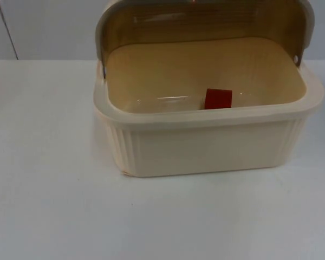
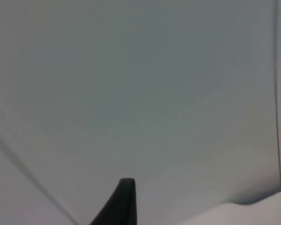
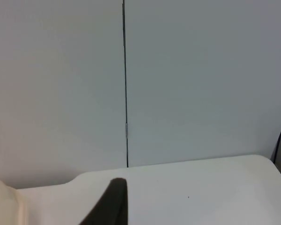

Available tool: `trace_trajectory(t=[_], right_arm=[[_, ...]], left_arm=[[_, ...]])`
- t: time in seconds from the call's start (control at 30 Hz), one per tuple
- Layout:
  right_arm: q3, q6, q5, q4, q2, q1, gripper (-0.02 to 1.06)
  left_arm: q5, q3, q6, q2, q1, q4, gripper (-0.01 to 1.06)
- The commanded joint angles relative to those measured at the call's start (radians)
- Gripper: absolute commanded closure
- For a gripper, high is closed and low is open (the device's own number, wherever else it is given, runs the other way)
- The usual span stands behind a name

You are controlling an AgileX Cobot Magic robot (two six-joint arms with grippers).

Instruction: Open the box lid with the left hand, place the block into the box with the right hand, then close the box lid with the left hand.

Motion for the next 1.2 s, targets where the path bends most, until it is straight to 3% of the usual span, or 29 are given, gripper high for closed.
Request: trace_trajectory(t=[0.0, 0.03, 0.2, 0.33, 0.5, 0.6, 0.63, 0.8, 0.83, 0.9, 1.03, 1.17], right_arm=[[-0.005, -0.008, 0.009, 0.000, 0.000, 0.000, -0.01], [-0.005, -0.008, 0.009, 0.000, 0.000, 0.000, -0.01], [-0.005, -0.008, 0.009, 0.000, 0.000, 0.000, -0.01], [-0.005, -0.008, 0.009, -0.002, 0.000, 0.000, -0.01], [-0.005, -0.008, 0.009, -0.002, 0.000, 0.000, -0.01], [-0.005, -0.008, 0.007, -0.002, 0.000, 0.000, -0.01], [-0.005, -0.008, 0.007, -0.002, 0.000, 0.000, -0.01], [-0.005, -0.008, 0.007, -0.002, 0.000, 0.000, -0.01], [-0.005, -0.008, 0.007, -0.002, 0.000, 0.000, -0.01], [-0.005, -0.008, 0.007, -0.002, 0.000, 0.000, -0.01], [-0.005, -0.008, 0.009, -0.002, 0.000, 0.000, -0.01], [-0.005, -0.008, 0.009, -0.002, 0.000, 0.000, -0.01]], left_arm=[[-0.055, -0.063, 0.258, 0.085, -0.048, 0.016, 0.00], [-0.055, -0.063, 0.258, 0.085, -0.048, 0.016, 0.00], [-0.217, -0.083, 0.650, 0.201, -0.150, 0.097, 0.00], [-0.284, -0.083, 0.691, 0.243, -0.202, 0.097, 0.00], [-0.282, -0.083, 0.689, 0.268, -0.251, 0.080, 0.04], [-0.273, -0.083, 0.678, 0.272, -0.257, 0.050, 0.24], [-0.273, -0.083, 0.678, 0.272, -0.257, 0.050, 0.24], [-0.260, -0.081, 0.678, 0.272, -0.249, -0.024, 0.85], [-0.260, -0.081, 0.678, 0.272, -0.249, -0.024, 0.85], [-0.260, -0.081, 0.678, 0.272, -0.249, -0.066, 1.05], [-0.260, -0.081, 0.678, 0.272, -0.249, -0.121, 1.05], [-0.184, -0.081, 0.681, 0.274, -0.249, -0.198, 1.05]])
